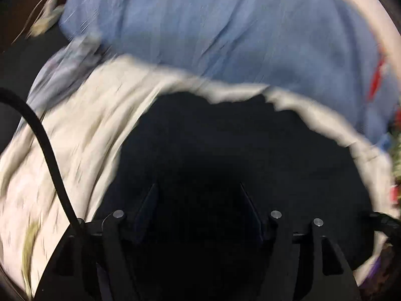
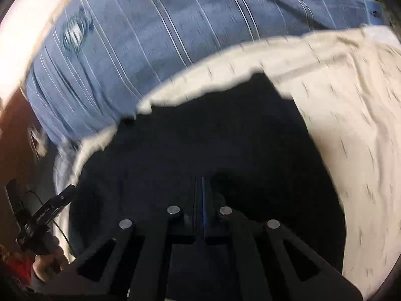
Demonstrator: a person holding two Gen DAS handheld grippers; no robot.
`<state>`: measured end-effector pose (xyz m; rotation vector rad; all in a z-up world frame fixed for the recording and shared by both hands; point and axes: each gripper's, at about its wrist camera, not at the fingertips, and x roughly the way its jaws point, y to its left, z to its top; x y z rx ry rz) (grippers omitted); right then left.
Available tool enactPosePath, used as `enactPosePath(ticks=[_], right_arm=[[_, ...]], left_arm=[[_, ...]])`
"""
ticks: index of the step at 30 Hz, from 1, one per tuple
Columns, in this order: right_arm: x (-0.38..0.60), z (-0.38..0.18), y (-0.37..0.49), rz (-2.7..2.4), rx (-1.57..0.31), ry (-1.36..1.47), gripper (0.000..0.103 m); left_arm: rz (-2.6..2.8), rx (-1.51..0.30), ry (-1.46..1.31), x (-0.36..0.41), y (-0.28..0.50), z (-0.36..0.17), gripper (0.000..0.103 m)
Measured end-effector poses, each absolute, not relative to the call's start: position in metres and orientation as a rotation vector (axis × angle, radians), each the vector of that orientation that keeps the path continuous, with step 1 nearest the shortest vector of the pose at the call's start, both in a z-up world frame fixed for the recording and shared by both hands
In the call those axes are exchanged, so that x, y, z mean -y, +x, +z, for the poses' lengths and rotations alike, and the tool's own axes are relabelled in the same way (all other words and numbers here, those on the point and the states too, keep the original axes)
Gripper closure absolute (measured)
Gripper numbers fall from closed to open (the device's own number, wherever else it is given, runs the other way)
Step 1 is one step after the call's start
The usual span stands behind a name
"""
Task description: Fold large clothes
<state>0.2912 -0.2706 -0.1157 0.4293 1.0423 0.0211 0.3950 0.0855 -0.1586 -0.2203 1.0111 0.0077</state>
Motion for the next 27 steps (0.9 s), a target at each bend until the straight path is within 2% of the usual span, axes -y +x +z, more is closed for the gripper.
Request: enactPosePath(ticks=[1,2,4,6,8,11,12,14,15,17,18,19,20,21,22,23,24,25,27], right_arm=[[0.277,-0.126,0.287,-0.024,-1.057,0.400,0.103],[0.288,-0.137,0.282,-0.027,-1.058,0.436,0.103],[0.308,-0.145,0.275,0.009,-1.046,0.571,0.103],[0.314,-0.135,0.266,-0.039,-1.034,0.553,0.103],[0.311,-0.121,0.256,-0.084,-1.020,0.491,0.103],[0.298,-0.097,0.237,-0.052,-0.972,0.461,0.100],[0.291,-0.092,0.232,-0.038,-0.963,0.444,0.099],[0.280,-0.090,0.219,-0.039,-0.958,0.400,0.088],[0.279,-0.096,0.215,-0.047,-0.974,0.402,0.078],[0.285,-0.116,0.214,-0.086,-1.030,0.424,0.074],[0.291,-0.128,0.216,-0.118,-1.059,0.435,0.074],[0.301,-0.140,0.215,-0.142,-1.089,0.460,0.079],[0.316,-0.153,0.212,-0.146,-1.105,0.536,0.083],[0.321,-0.154,0.209,-0.143,-1.098,0.572,0.093],[0.325,-0.151,0.206,-0.149,-1.094,0.596,0.095],[0.325,-0.144,0.202,-0.157,-1.086,0.586,0.095],[0.320,-0.132,0.199,-0.156,-1.064,0.560,0.094],[0.311,-0.120,0.196,-0.137,-1.035,0.529,0.092],[0.286,-0.102,0.196,-0.099,-1.002,0.456,0.091]], left_arm=[[0.008,-1.003,-0.253,-0.097,0.391,-0.170,0.054],[0.000,-0.961,-0.248,-0.104,0.387,-0.171,0.058],[0.126,-0.962,-0.158,-0.116,0.383,-0.166,0.055],[0.193,-0.981,-0.277,-0.149,0.378,-0.169,0.037],[0.194,-0.996,-0.456,-0.175,0.370,-0.169,0.051],[0.177,-0.961,-0.418,-0.169,0.354,-0.147,0.052],[0.142,-0.947,-0.415,-0.163,0.346,-0.141,0.048],[0.012,-0.936,-0.478,-0.150,0.330,-0.136,0.039],[-0.050,-0.936,-0.526,-0.143,0.323,-0.138,0.033],[-0.049,-0.981,-0.516,-0.134,0.319,-0.151,0.031],[-0.009,-1.005,-0.463,-0.132,0.320,-0.160,0.038],[0.024,-1.033,-0.422,-0.134,0.324,-0.171,0.054],[0.039,-1.044,-0.422,-0.138,0.328,-0.177,0.066],[0.054,-1.037,-0.428,-0.145,0.328,-0.176,0.068],[0.063,-1.037,-0.449,-0.151,0.328,-0.171,0.068],[0.077,-1.040,-0.456,-0.152,0.328,-0.164,0.063],[0.086,-1.033,-0.451,-0.150,0.324,-0.157,0.057],[0.089,-1.012,-0.421,-0.142,0.314,-0.144,0.044],[0.064,-0.987,-0.332,-0.120,0.305,-0.132,0.039]])
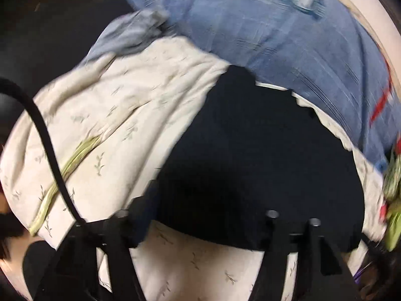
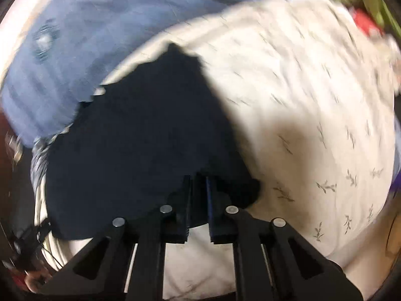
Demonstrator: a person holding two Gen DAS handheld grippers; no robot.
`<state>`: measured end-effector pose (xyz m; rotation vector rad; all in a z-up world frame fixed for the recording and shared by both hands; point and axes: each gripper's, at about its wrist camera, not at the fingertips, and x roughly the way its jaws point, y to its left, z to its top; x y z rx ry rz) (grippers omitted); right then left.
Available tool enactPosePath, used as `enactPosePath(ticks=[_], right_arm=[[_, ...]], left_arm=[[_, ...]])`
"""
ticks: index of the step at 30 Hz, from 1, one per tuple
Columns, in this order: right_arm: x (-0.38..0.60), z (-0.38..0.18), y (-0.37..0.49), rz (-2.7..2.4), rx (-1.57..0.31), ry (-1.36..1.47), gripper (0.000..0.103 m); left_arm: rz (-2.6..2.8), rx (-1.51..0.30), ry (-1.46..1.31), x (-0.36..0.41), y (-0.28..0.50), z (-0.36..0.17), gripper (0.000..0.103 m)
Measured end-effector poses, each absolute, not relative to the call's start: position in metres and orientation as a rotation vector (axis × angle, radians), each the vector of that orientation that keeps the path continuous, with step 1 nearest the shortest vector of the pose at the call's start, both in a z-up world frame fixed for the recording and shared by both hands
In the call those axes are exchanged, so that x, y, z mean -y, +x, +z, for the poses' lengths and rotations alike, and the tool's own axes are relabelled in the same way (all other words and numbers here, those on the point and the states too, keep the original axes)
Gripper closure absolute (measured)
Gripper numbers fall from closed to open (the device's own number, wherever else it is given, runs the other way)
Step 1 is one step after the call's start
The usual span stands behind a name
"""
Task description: Fold large clothes
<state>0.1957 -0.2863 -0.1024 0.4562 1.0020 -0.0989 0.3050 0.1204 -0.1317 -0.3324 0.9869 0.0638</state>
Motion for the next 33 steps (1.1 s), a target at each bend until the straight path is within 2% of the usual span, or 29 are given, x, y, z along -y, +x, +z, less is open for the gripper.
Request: enactPosePath(ticks=[4,7,11,13,16,17,19,20,24,26,28,33], right_arm=[[0.217,-0.089,0.210,-0.012,-1.007,0.242,0.086],[0.194,-0.108,0.224,-0.010,-1.049,0.148,0.086],[0.201,-0.136,0.230,-0.038,-1.110,0.134,0.087],[0.210,-0.130,0.223,-0.089,-1.109,0.128,0.087],[0.220,-0.112,0.209,-0.090,-1.073,0.185,0.084],[0.222,-0.106,0.204,-0.069,-1.057,0.215,0.083],[0.218,-0.095,0.195,-0.052,-1.038,0.248,0.066],[0.216,-0.091,0.190,-0.044,-1.027,0.262,0.063],[0.202,-0.084,0.174,0.005,-1.010,0.315,0.062],[0.191,-0.081,0.164,0.022,-1.009,0.315,0.059],[0.185,-0.082,0.160,0.034,-1.013,0.306,0.051],[0.177,-0.084,0.155,0.060,-1.033,0.307,0.051]], left_arm=[[0.020,-1.037,-0.145,-0.075,0.301,-0.141,0.034],[0.016,-1.093,-0.190,-0.079,0.309,-0.167,0.031],[0.013,-1.082,-0.138,-0.082,0.310,-0.162,0.035],[0.077,-1.068,-0.136,-0.093,0.306,-0.153,0.035],[0.141,-1.044,-0.150,-0.109,0.298,-0.139,0.030],[0.150,-1.036,-0.147,-0.112,0.294,-0.135,0.029],[0.158,-1.034,-0.153,-0.116,0.285,-0.128,0.023],[0.156,-1.034,-0.164,-0.117,0.281,-0.127,0.021],[0.143,-1.045,-0.211,-0.119,0.248,-0.127,0.014],[0.147,-1.057,-0.218,-0.116,0.245,-0.133,0.012],[0.151,-1.081,-0.228,-0.114,0.249,-0.141,0.012],[0.128,-1.123,-0.260,-0.104,0.262,-0.158,0.012]])
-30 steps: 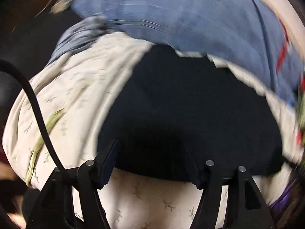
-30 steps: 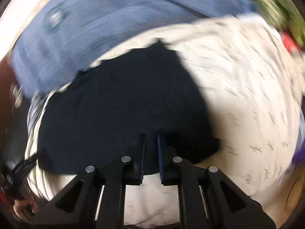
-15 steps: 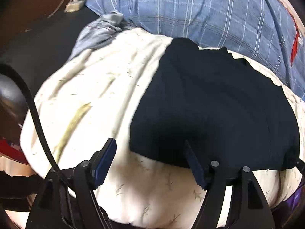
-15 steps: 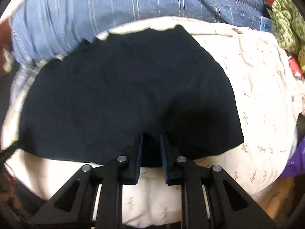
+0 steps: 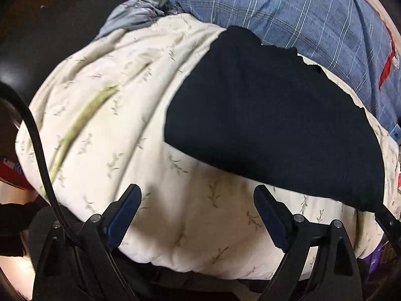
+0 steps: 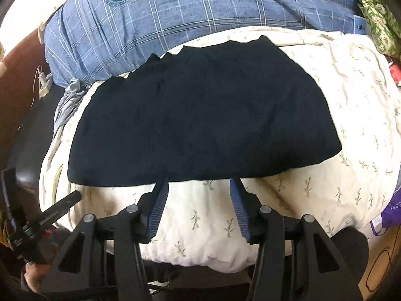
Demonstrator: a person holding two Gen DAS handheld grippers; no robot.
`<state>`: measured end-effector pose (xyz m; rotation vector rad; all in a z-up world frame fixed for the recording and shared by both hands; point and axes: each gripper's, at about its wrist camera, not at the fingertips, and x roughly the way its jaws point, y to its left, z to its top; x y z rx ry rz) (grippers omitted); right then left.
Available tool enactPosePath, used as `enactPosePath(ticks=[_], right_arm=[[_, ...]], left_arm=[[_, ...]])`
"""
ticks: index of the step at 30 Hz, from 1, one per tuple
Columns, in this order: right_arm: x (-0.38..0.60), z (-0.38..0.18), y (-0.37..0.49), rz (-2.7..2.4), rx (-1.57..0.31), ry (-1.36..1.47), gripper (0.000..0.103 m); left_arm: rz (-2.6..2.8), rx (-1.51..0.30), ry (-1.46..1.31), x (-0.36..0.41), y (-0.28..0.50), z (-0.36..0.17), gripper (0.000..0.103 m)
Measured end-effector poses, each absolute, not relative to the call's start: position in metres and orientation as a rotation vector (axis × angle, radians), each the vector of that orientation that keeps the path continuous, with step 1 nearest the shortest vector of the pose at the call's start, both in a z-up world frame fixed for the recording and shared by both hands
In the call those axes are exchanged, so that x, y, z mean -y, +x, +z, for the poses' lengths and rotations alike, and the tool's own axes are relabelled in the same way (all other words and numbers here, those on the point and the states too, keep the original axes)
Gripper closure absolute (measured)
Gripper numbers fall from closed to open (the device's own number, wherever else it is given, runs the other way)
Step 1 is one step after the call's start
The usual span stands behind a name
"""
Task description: Fold large clothes
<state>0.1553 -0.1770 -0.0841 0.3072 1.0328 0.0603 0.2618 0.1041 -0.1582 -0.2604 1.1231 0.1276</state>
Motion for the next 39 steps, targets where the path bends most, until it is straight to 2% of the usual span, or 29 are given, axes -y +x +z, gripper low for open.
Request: enactPosePath(ticks=[7,10,16,20,21,22,23,24,25,28,34,38,39], right_arm=[[0.178,-0.079,0.152,0.042,-1.026,0.286,0.051],[0.181,-0.080,0.151,0.029,-1.028,0.290,0.050],[0.186,-0.085,0.156,0.013,-1.043,0.303,0.049],[0.185,-0.088,0.158,0.018,-1.052,0.308,0.049],[0.184,-0.088,0.158,0.020,-1.053,0.308,0.049],[0.184,-0.088,0.157,0.021,-1.053,0.307,0.049],[0.184,-0.088,0.157,0.020,-1.052,0.306,0.049],[0.185,-0.088,0.156,0.020,-1.051,0.309,0.049],[0.185,-0.088,0.156,0.022,-1.048,0.313,0.049],[0.185,-0.088,0.157,0.024,-1.046,0.321,0.049],[0.177,-0.084,0.156,0.095,-1.025,0.353,0.049],[0.164,-0.098,0.166,0.303,-1.051,0.622,0.049],[0.153,-0.098,0.170,0.338,-1.047,0.613,0.049]], left_arm=[[0.121,-1.161,-0.279,-0.095,0.280,-0.177,0.012],[0.115,-1.141,-0.302,-0.097,0.287,-0.180,0.004],[-0.025,-1.010,-0.624,-0.121,0.301,-0.174,0.004],[-0.037,-0.975,-0.690,-0.128,0.312,-0.178,0.005],[-0.040,-0.964,-0.709,-0.130,0.311,-0.178,0.008],[-0.027,-0.944,-0.737,-0.136,0.307,-0.177,0.023],[-0.009,-0.937,-0.755,-0.142,0.306,-0.178,0.051],[0.011,-0.940,-0.773,-0.148,0.304,-0.180,0.067],[0.016,-0.944,-0.811,-0.155,0.302,-0.186,0.088],[-0.020,-0.936,-0.903,-0.166,0.300,-0.195,0.092],[-0.075,-0.883,-0.880,-0.161,0.296,-0.168,0.096],[-0.093,-0.888,-0.887,-0.165,0.297,-0.161,0.097],[-0.094,-0.894,-0.886,-0.165,0.296,-0.162,0.097]])
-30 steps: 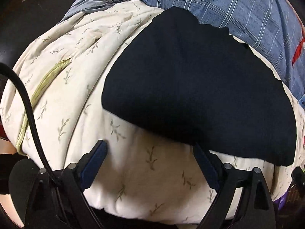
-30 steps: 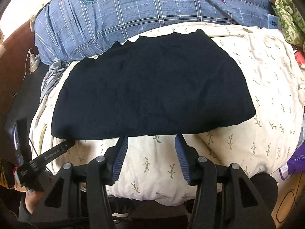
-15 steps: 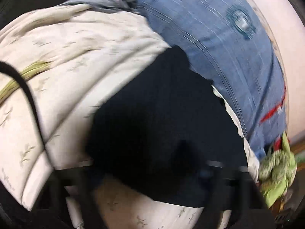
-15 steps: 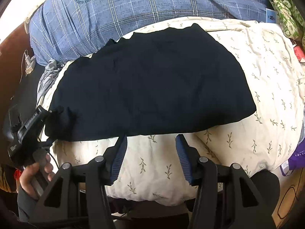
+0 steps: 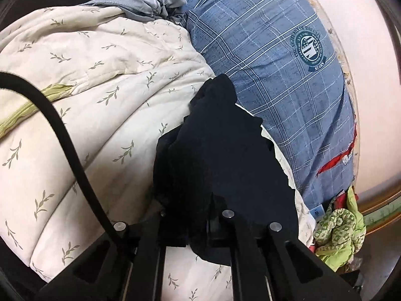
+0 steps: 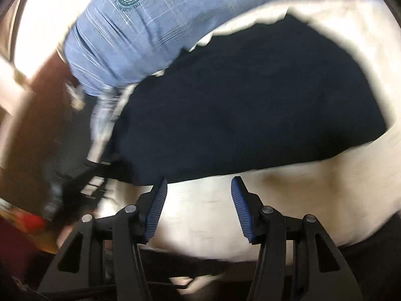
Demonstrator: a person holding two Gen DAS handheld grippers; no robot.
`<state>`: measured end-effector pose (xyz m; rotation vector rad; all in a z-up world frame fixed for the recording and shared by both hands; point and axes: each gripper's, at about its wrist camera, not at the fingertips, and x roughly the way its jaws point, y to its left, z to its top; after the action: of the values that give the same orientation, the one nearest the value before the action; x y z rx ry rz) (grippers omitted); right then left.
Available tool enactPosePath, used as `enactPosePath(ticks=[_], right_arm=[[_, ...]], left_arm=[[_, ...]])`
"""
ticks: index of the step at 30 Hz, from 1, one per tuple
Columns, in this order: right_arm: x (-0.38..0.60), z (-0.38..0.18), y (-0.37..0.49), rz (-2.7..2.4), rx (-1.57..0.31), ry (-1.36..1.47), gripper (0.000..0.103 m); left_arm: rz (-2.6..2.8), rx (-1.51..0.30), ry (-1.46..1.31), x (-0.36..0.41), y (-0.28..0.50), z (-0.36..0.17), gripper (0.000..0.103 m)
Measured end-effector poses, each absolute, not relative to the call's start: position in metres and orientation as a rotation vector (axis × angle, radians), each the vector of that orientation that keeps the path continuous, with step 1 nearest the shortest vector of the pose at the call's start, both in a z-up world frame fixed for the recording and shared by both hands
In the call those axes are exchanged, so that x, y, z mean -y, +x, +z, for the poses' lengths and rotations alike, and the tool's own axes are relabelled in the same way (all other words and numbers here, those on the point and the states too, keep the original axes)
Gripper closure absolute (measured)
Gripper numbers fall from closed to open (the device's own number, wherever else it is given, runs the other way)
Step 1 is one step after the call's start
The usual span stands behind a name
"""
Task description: Fold large clothes
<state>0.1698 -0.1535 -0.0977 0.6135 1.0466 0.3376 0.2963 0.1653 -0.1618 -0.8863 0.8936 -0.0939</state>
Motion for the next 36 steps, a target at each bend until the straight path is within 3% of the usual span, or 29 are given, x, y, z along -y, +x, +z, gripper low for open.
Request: enactPosePath(ticks=[6,7,8,10,11,18,25,31,33,36], right_arm=[[0.060,-0.074,0.172,0.447,-0.923,0.132,0.045],[0.049,-0.075,0.174,0.468,-0.916,0.097,0.044],[0.043,-0.075,0.174,0.484,-0.911,0.084,0.044],[0.027,-0.080,0.177,0.507,-0.910,0.050,0.044],[0.024,-0.082,0.178,0.520,-0.917,0.046,0.044],[0.002,-0.109,0.193,0.640,-1.038,0.322,0.043],[0.001,-0.137,0.210,0.607,-1.131,0.547,0.043],[0.019,-0.108,0.196,0.546,-1.058,0.386,0.041],[0.027,-0.107,0.191,0.532,-1.055,0.381,0.036],[0.031,-0.117,0.194,0.546,-1.066,0.434,0.035]], left_arm=[[-0.147,-1.020,-0.876,-0.177,0.304,-0.177,0.087],[-0.163,-1.056,-0.884,-0.182,0.306,-0.179,0.079],[-0.160,-1.080,-0.877,-0.187,0.306,-0.177,0.071],[-0.136,-1.095,-0.862,-0.206,0.304,-0.165,0.026],[-0.133,-1.079,-0.859,-0.216,0.302,-0.157,0.014],[-0.255,-1.081,-0.721,-0.252,0.378,-0.102,0.012],[-0.383,-1.306,-0.698,-0.218,0.491,-0.137,0.012],[-0.406,-1.395,-0.613,-0.186,0.528,-0.169,0.012],[-0.412,-1.413,-0.590,-0.177,0.536,-0.176,0.012],[-0.434,-1.389,-0.574,-0.166,0.553,-0.172,0.011]])
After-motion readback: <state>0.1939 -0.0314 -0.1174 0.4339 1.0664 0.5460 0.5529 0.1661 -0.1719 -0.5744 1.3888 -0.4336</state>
